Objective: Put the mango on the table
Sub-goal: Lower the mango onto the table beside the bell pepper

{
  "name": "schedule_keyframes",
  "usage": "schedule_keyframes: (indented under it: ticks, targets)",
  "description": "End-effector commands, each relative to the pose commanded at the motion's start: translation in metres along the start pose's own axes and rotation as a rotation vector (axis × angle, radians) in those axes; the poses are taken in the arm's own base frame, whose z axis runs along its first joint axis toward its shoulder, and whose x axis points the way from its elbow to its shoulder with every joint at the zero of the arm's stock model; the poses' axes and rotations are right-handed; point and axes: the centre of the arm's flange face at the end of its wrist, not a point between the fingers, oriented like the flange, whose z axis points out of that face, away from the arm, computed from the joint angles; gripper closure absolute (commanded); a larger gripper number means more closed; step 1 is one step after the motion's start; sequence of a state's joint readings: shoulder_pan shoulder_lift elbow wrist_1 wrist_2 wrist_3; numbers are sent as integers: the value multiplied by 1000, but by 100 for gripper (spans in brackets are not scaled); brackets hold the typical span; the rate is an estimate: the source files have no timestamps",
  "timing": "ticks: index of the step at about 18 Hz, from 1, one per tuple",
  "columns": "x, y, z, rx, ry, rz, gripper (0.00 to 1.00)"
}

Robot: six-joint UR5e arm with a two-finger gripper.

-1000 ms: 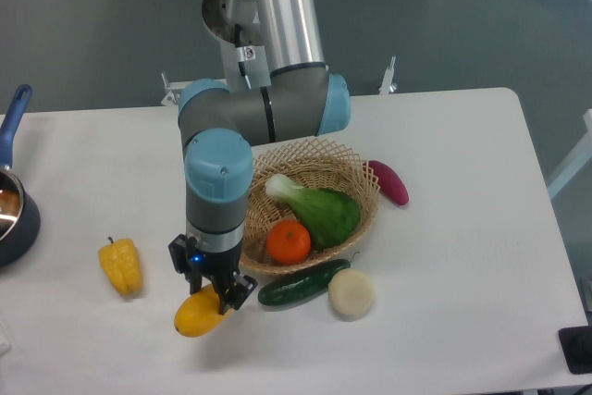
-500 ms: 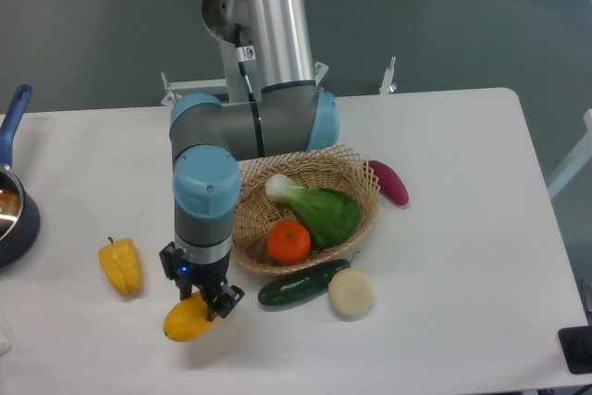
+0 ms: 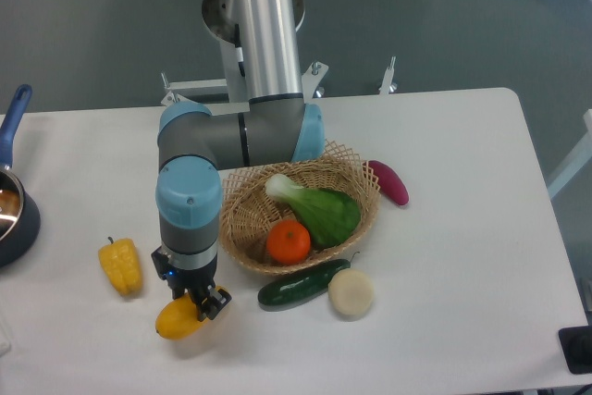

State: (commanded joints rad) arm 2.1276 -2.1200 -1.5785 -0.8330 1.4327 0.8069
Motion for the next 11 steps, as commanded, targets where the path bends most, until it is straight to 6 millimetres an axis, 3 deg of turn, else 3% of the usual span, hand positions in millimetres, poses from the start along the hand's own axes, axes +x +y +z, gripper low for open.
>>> schedule_keyframes:
  ticks: [11]
  targets:
    - [4, 0, 3, -42, -30, 13, 62]
